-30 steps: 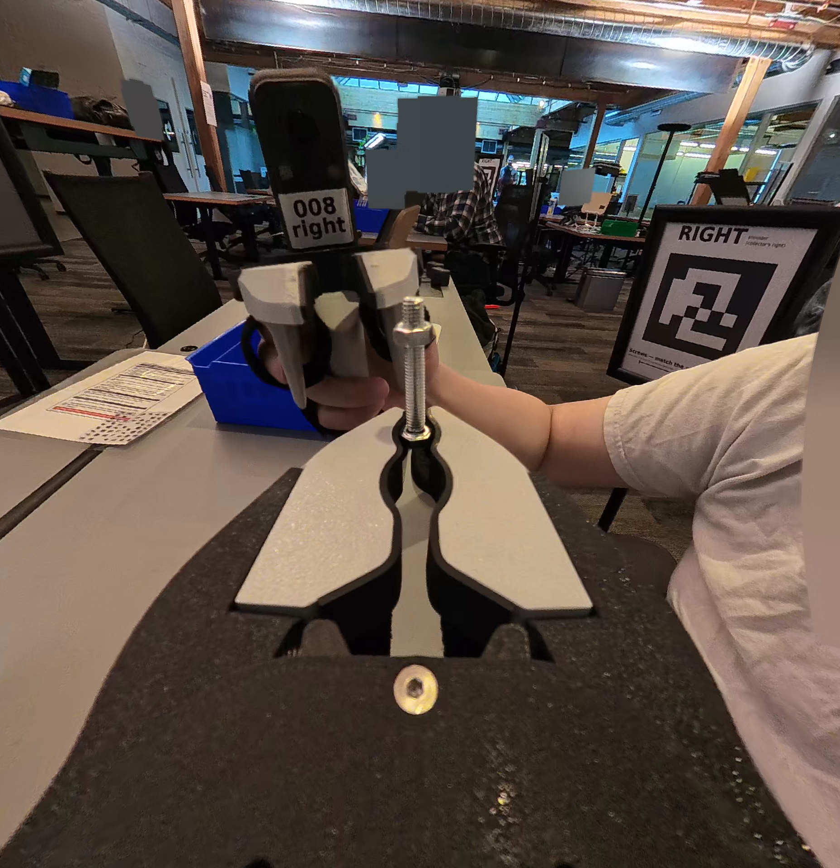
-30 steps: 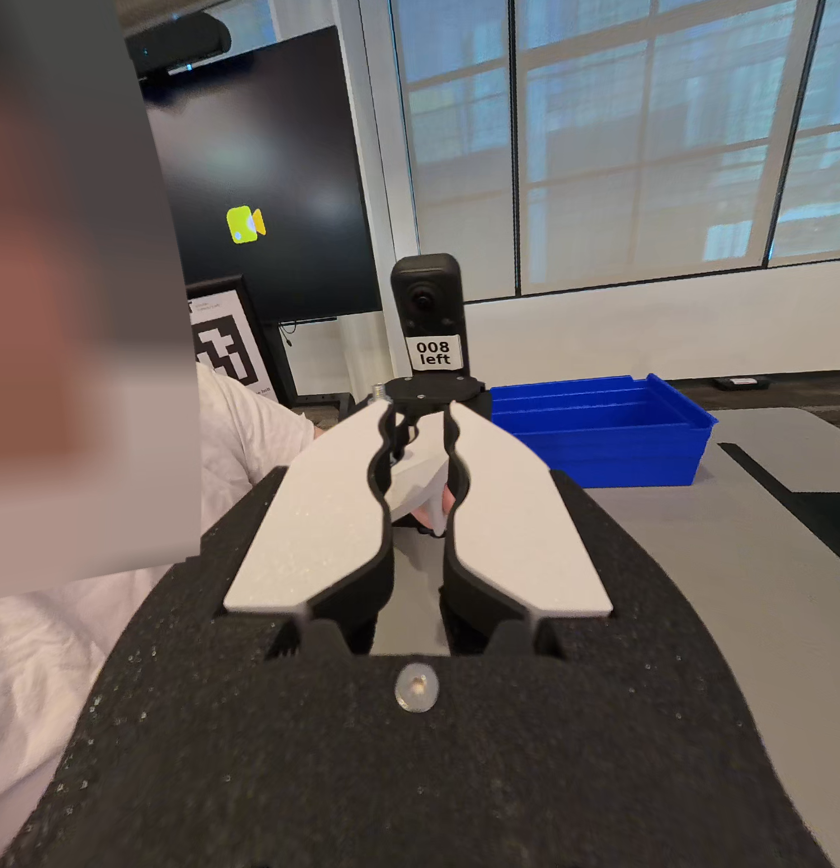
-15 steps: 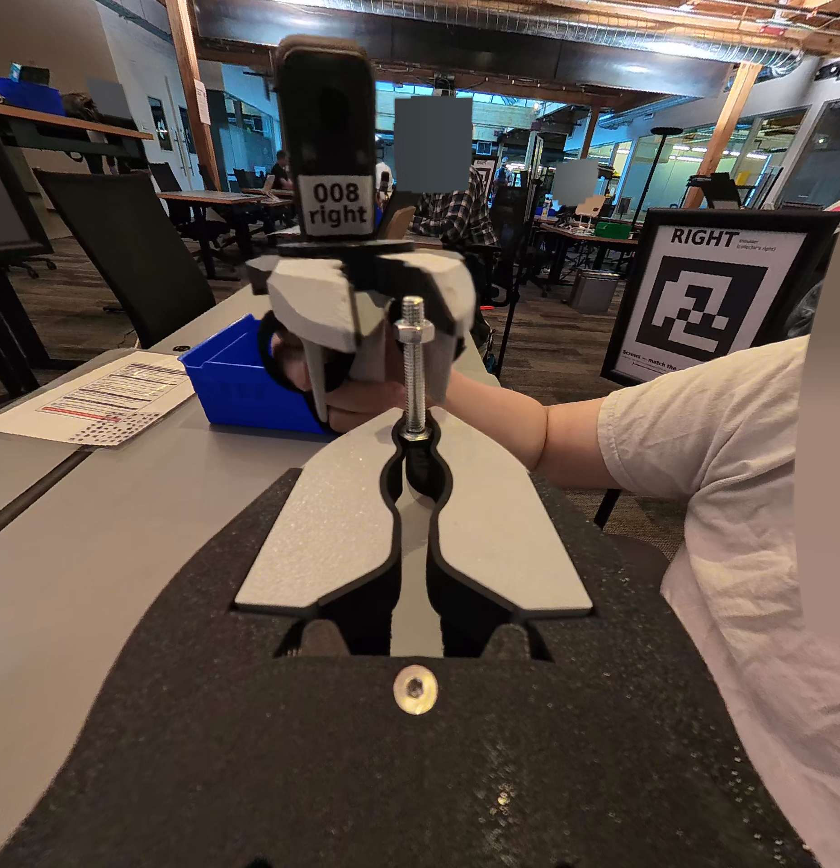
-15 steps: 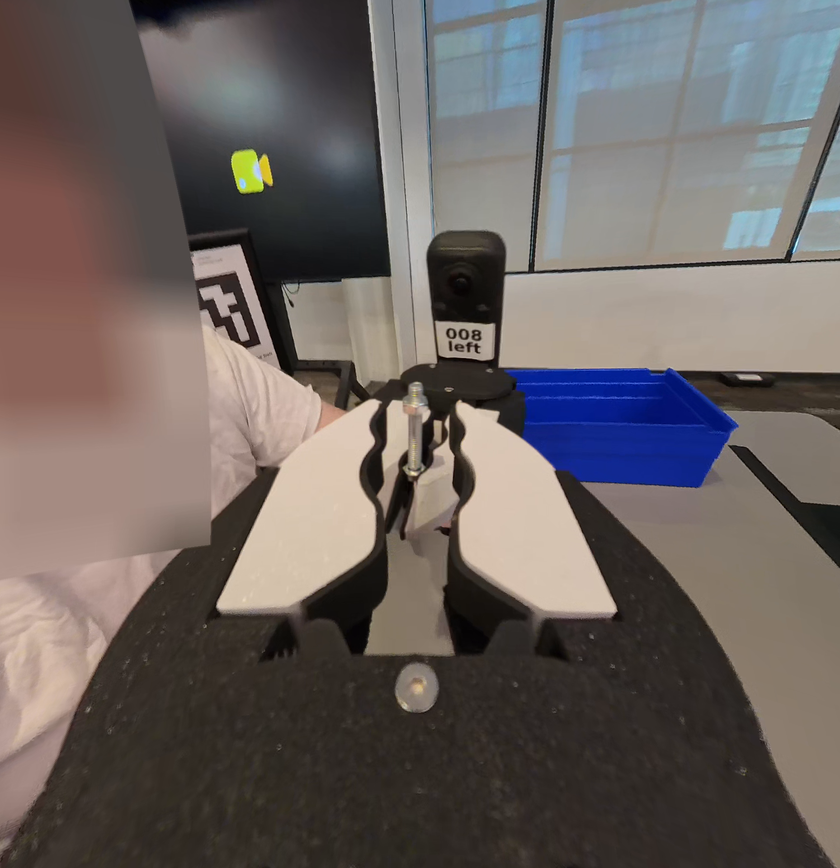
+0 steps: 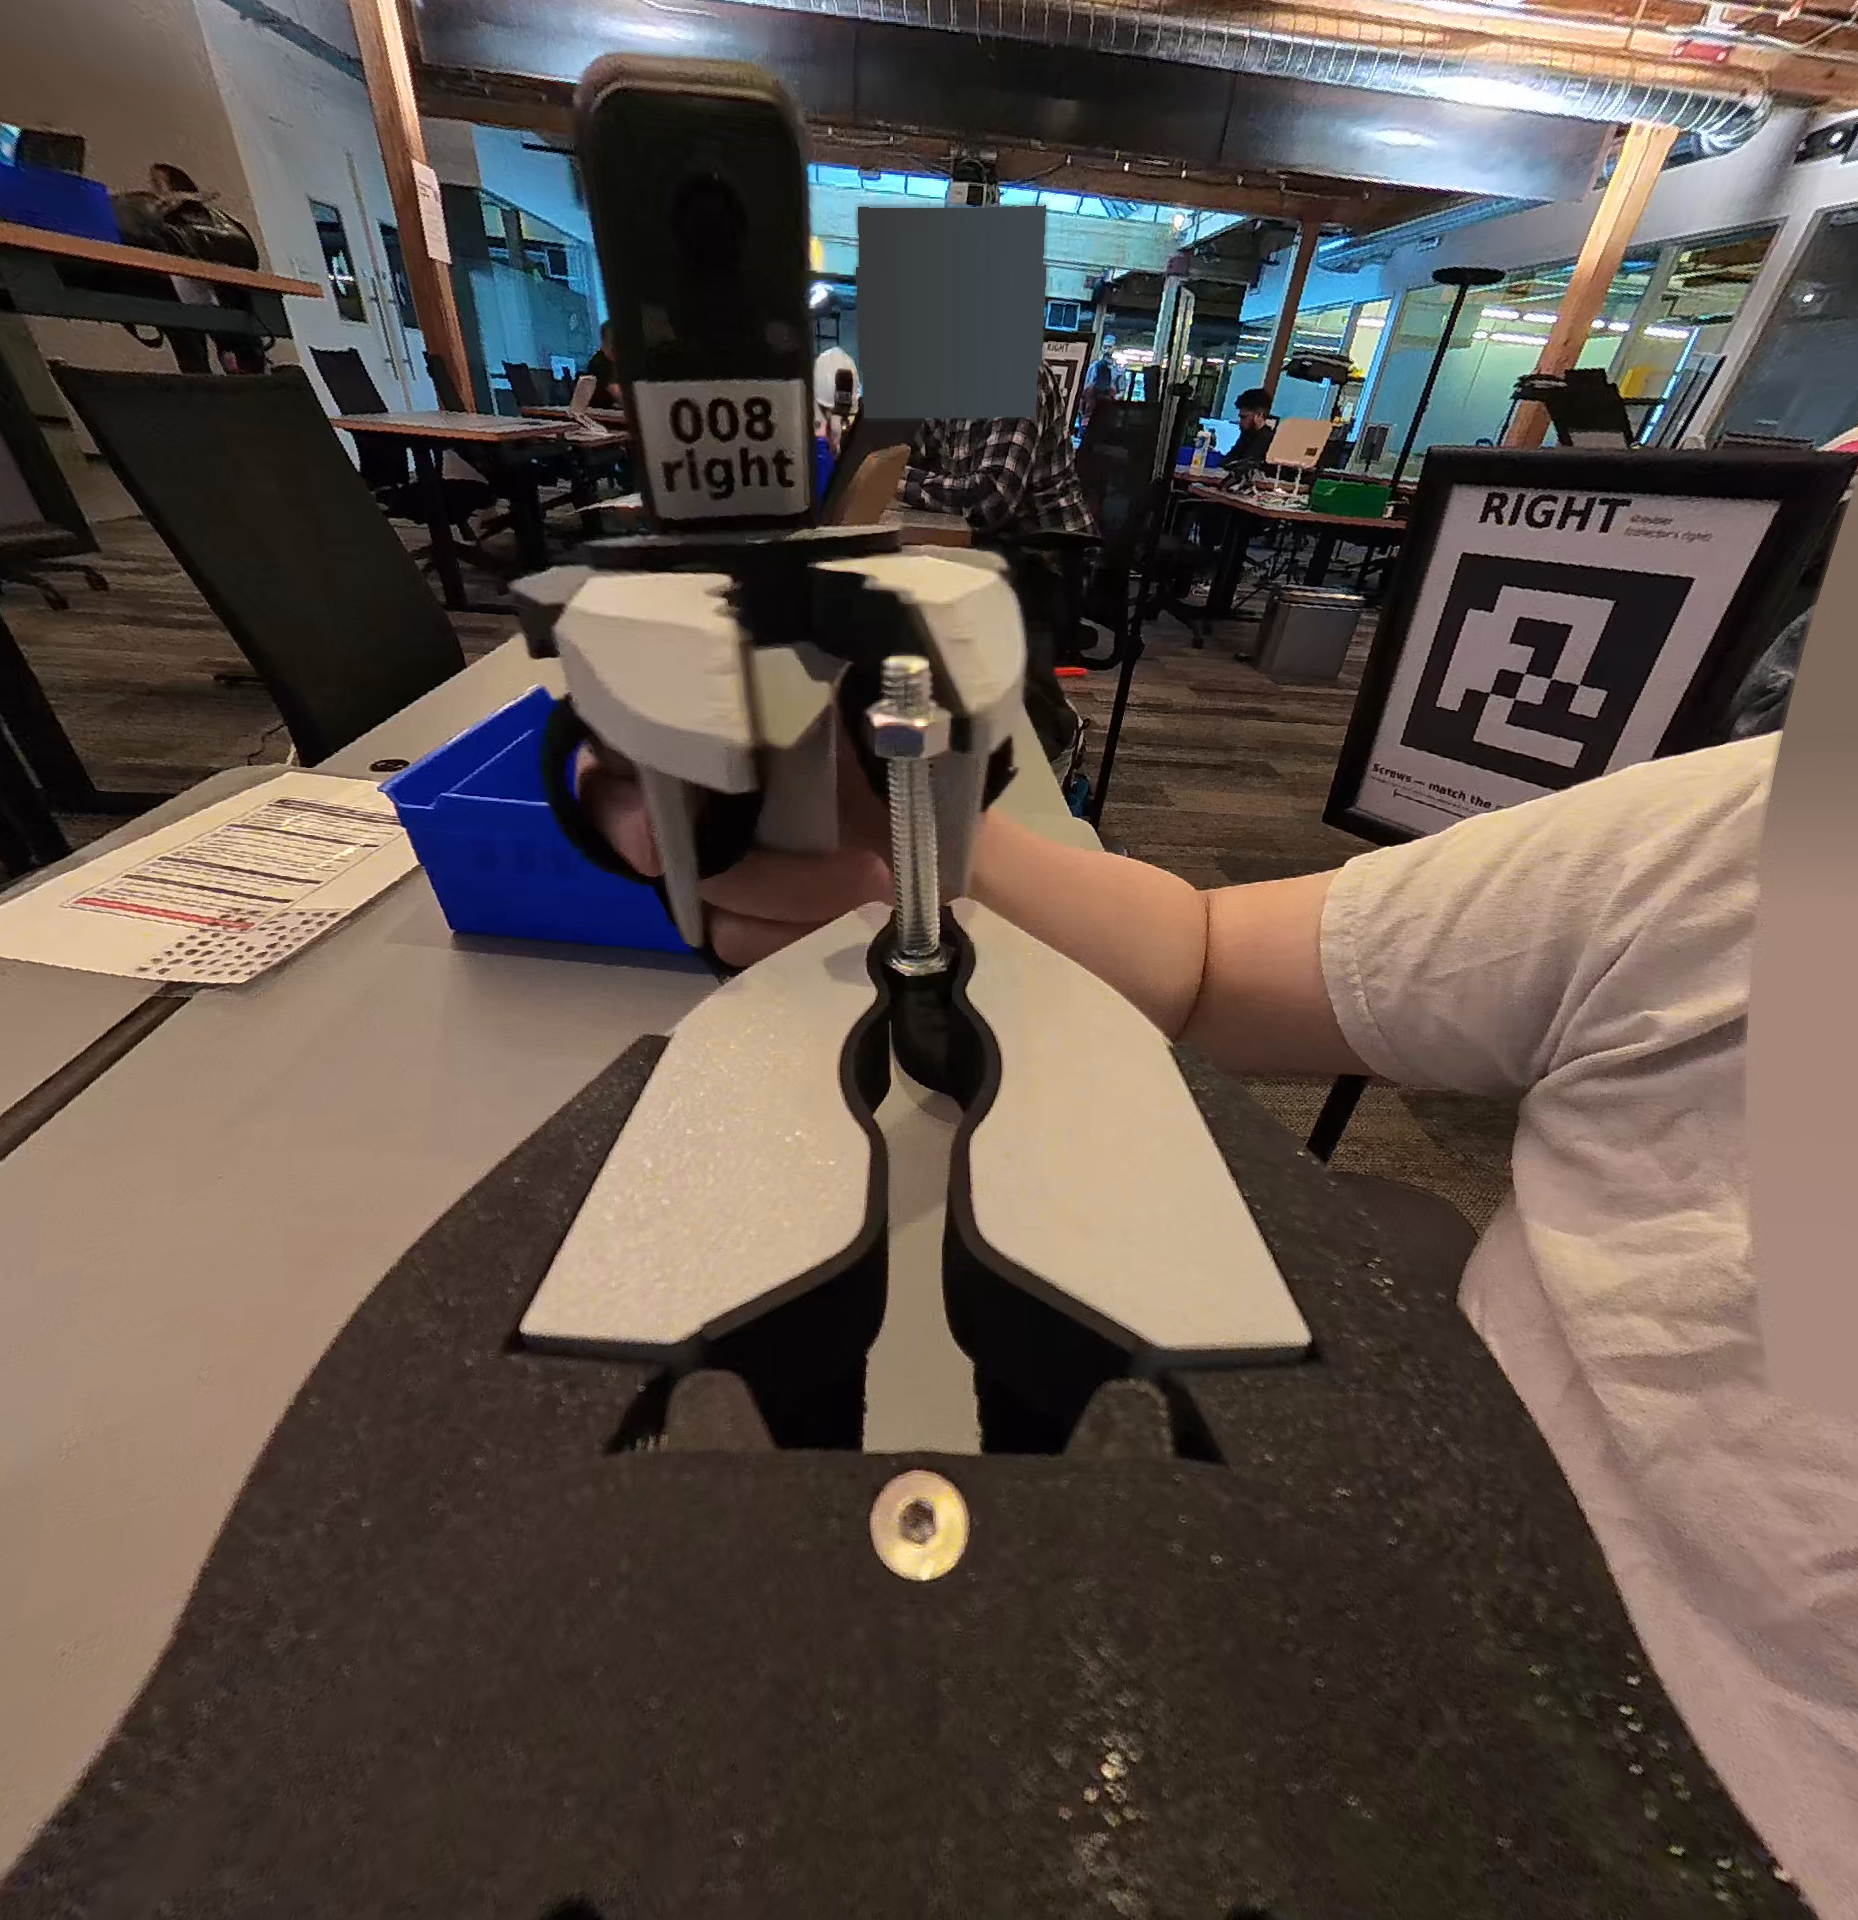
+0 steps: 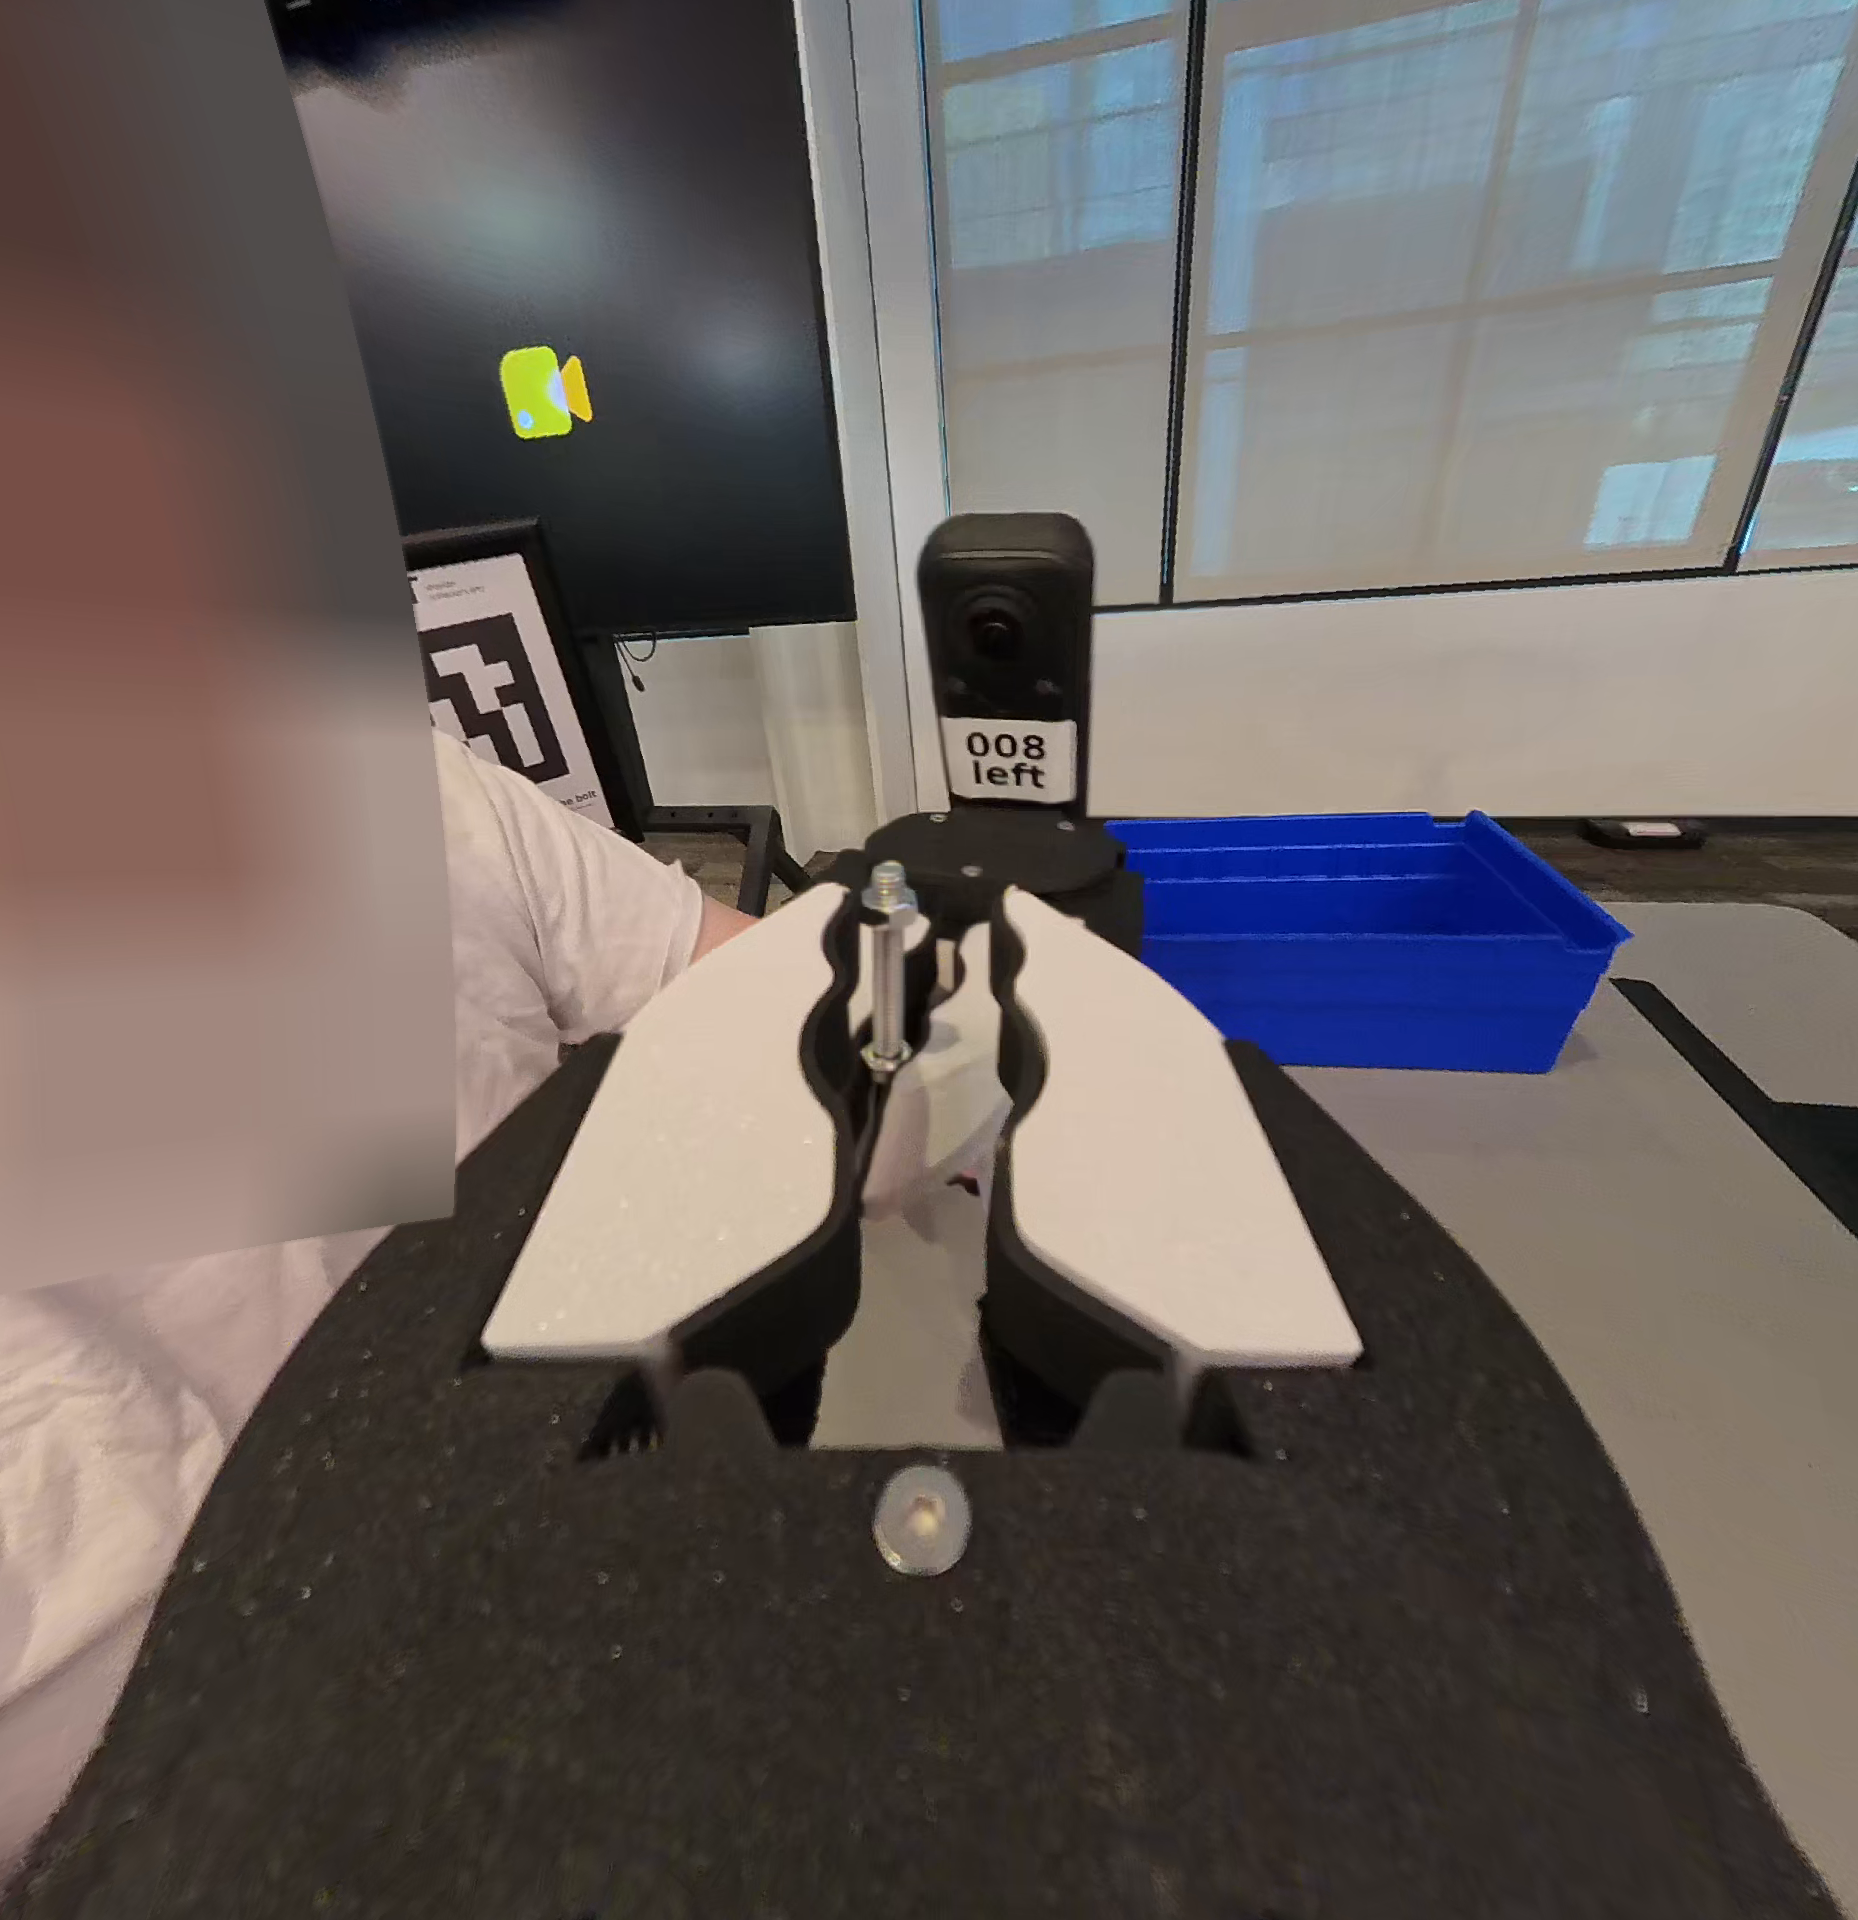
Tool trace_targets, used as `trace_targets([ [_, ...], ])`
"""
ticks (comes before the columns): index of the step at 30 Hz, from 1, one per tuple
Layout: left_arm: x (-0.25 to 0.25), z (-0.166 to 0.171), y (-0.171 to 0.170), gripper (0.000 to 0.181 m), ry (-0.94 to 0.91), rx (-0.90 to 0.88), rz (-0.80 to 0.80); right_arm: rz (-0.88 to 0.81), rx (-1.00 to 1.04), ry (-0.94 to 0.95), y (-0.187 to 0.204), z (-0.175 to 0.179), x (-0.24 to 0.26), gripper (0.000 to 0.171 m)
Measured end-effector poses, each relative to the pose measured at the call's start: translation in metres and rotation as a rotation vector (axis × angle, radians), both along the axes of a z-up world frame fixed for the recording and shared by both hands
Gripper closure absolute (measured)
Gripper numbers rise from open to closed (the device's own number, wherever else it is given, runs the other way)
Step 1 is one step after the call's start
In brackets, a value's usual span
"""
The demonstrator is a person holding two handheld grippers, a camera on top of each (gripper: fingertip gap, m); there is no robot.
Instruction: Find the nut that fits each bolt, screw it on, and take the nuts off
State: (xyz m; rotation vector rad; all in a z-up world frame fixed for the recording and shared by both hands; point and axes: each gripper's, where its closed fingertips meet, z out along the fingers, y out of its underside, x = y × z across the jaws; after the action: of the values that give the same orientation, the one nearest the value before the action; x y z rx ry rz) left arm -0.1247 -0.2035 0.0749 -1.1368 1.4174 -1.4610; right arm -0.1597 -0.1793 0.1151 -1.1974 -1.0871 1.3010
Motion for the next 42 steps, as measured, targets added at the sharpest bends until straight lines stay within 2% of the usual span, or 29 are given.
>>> trace_targets([
  [1, 0.000, 0.000, 0.001, 0.177, 0.001, -0.001, 0.007, 0.004, -0.022, 0.010, 0.004, -0.001, 0.005, 0.145],
  [4, -0.001, 0.001, 0.002, 0.177, -0.005, -0.013, 0.004, -0.016, -0.060, 0.052, 0.014, 0.001, 0.016, 0.152],
  [10, -0.001, 0.001, 0.001, 0.177, -0.009, -0.005, -0.001, 0.033, -0.010, 0.012, -0.004, 0.001, -0.001, 0.147],
  [15, -0.002, 0.005, 0.000, 0.177, -0.020, 0.004, 0.003, -0.002, -0.073, 0.069, 0.015, 0.001, 0.018, 0.153],
  [20, -0.001, 0.001, 0.003, 0.177, -0.007, -0.004, 0.008, 0.039, -0.026, 0.027, -0.003, 0.002, 0.001, 0.147],
  [24, 0.000, 0.001, 0.001, 0.177, -0.007, -0.004, 0.006, 0.023, -0.046, 0.024, 0.003, -0.001, 0.003, 0.146],
  [27, -0.002, 0.003, 0.002, 0.177, -0.015, -0.007, 0.005, 0.011, -0.080, 0.061, 0.012, 0.001, 0.014, 0.154],
  [33, 0.000, 0.001, 0.001, 0.177, -0.008, 0.000, 0.000, 0.068, -0.029, 0.039, -0.011, 0.006, -0.002, 0.148],
  [39, -0.002, 0.005, 0.000, 0.177, -0.018, 0.004, 0.005, 0.009, -0.090, 0.083, 0.013, 0.004, 0.018, 0.154],
  [42, -0.002, 0.004, 0.001, 0.177, -0.016, 0.001, 0.004, 0.049, -0.060, 0.067, 0.000, 0.008, 0.011, 0.151],
])
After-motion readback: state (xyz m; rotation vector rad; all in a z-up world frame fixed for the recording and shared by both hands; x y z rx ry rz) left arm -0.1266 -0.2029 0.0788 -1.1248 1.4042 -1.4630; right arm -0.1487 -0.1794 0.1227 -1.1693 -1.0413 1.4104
